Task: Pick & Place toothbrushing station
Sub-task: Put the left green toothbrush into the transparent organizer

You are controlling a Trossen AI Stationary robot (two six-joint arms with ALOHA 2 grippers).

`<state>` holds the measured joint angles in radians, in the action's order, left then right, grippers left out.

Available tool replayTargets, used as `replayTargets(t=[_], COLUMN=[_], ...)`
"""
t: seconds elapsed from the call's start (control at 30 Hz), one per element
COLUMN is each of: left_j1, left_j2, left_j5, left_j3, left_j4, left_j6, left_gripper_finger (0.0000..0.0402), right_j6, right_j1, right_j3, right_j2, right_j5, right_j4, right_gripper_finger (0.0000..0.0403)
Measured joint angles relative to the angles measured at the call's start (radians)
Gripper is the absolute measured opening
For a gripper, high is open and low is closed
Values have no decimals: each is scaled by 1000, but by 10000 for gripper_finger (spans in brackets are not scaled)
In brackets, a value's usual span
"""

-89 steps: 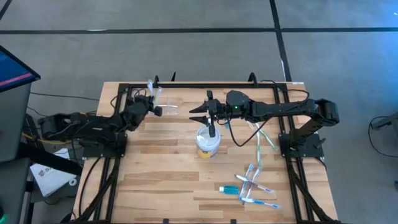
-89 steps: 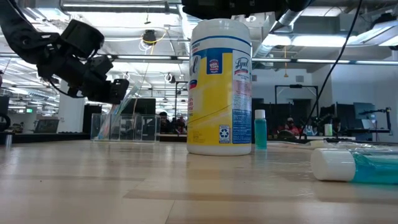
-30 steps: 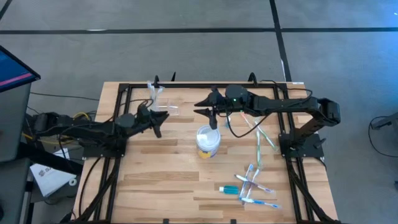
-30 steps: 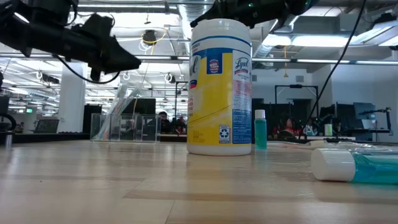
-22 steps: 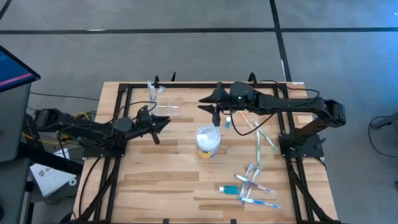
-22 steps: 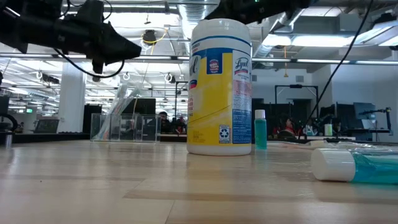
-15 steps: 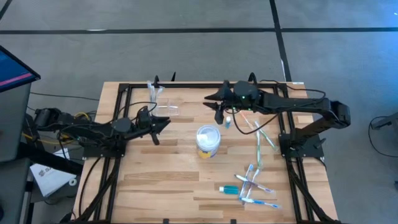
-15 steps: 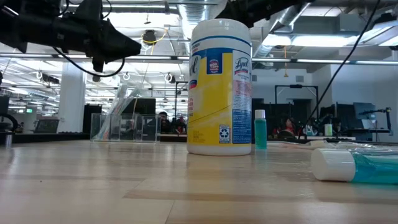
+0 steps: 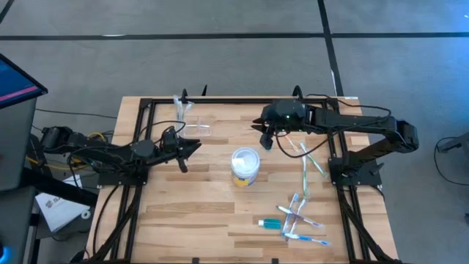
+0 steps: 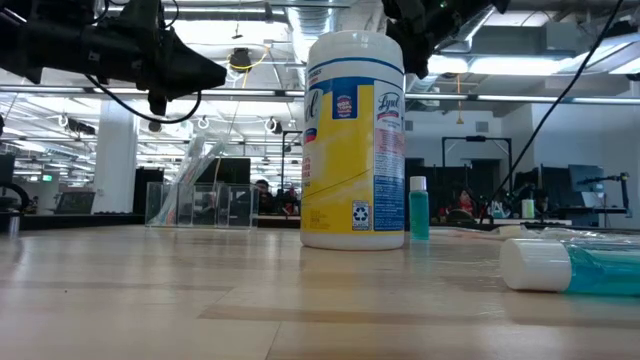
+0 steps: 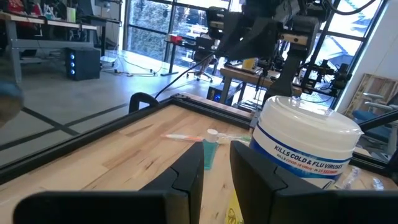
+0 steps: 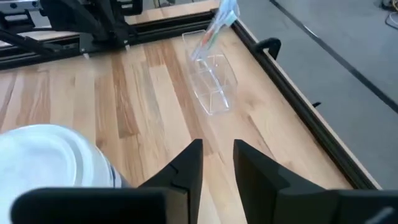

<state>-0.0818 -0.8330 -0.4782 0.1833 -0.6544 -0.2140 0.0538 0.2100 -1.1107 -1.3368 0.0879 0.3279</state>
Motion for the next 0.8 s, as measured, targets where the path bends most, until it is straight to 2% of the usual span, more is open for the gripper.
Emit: replayTargets(t=[0.1, 0.4, 0.8], left_j1=[0, 0, -3], left_j2=[0, 0, 0], left_j5=[0, 1, 1], left_j3=[0, 0, 0], left_j4=[0, 0, -1], left_j6=[0, -1, -1], left_gripper_finger=[74, 74, 74], right_j6=[15, 121, 319], right_j1=[0, 0, -13], right_j3=[0, 2, 82], right_j2=[6, 64, 160], right_j5=[15, 95, 96], right_j4=[24, 275, 541], right_gripper_finger=[76, 76, 76])
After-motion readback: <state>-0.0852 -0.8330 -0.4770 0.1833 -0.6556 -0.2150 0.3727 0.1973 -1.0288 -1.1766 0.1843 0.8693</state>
